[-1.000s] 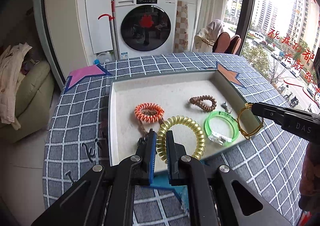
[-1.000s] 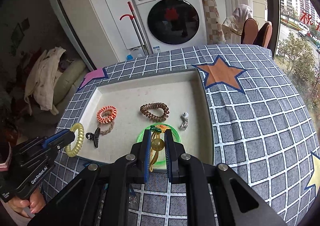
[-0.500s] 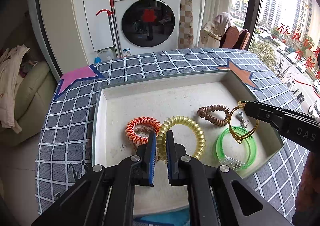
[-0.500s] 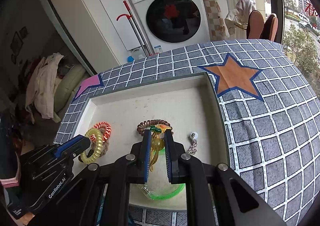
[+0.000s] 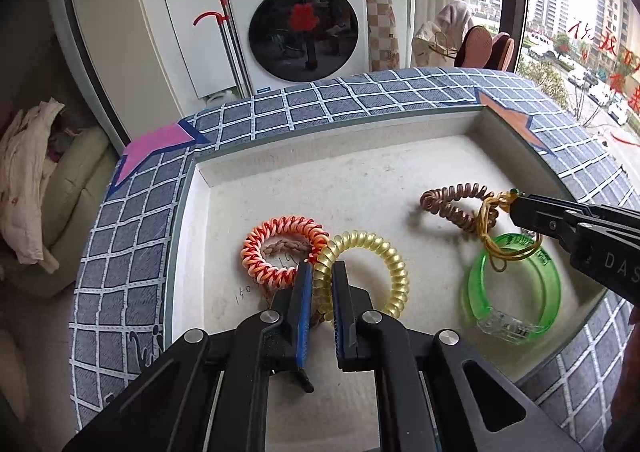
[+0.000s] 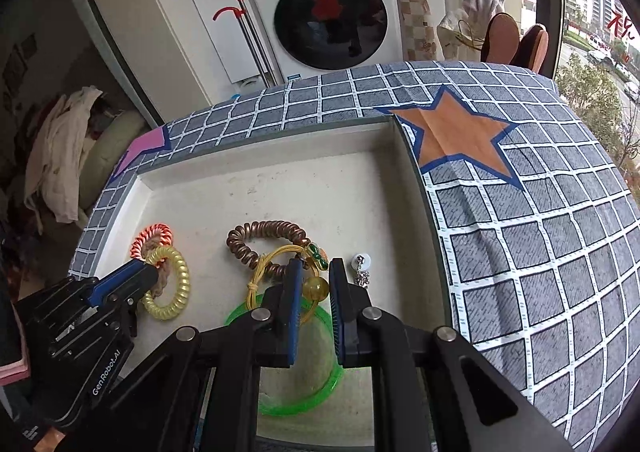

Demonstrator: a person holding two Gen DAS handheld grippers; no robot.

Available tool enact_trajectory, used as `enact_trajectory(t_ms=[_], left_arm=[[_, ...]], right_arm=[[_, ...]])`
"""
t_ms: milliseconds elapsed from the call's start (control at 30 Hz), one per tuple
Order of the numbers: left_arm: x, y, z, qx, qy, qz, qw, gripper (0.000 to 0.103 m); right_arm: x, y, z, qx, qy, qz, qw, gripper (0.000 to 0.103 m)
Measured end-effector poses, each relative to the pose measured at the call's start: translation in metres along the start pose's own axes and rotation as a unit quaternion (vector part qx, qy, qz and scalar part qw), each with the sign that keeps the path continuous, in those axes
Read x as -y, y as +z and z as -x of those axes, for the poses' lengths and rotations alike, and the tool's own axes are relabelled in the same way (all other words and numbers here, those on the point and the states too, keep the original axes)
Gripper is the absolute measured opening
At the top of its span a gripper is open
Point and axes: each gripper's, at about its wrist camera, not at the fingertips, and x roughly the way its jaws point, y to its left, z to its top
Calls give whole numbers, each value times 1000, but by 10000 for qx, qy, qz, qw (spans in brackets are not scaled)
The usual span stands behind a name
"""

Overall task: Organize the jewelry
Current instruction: 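Open both tools to release the coil tie and bracelet in the tray, then move both tools toward the silver barrette and beige knotted tie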

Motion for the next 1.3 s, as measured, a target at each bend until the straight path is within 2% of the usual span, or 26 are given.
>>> enact_trajectory(t_ms=[133, 200, 267, 400, 500, 800, 1167, 1300], left_arm=[[1, -1, -1, 52, 73, -62, 9999, 30], [2, -1, 0, 53, 104, -99, 9999, 30], [2, -1, 0, 43, 117, -110, 9999, 30], [0, -2, 3, 56, 123, -48, 9999, 30], [0, -2, 7, 81, 173, -10, 9998, 30], [-5, 1, 25, 264, 178, 128, 9994, 30], [-7, -11, 56, 385, 61, 213, 9990, 30], [-12, -19, 64, 377, 76, 304, 9988, 30]], right_arm=[[0, -2, -1, -69, -13, 7, 10000, 19], [0, -2, 0, -74, -13, 5, 10000, 43], [1, -3, 3, -27, -12, -18, 10000, 50], [1, -5, 15, 82, 81, -86, 9999, 51], [1, -8, 26, 178, 116, -110, 9997, 58], [2, -23, 58, 364, 213, -239, 9988, 65], [-3, -52, 85, 433, 169, -242, 9986, 65], [-6, -62, 94, 445, 136, -210, 9987, 69]])
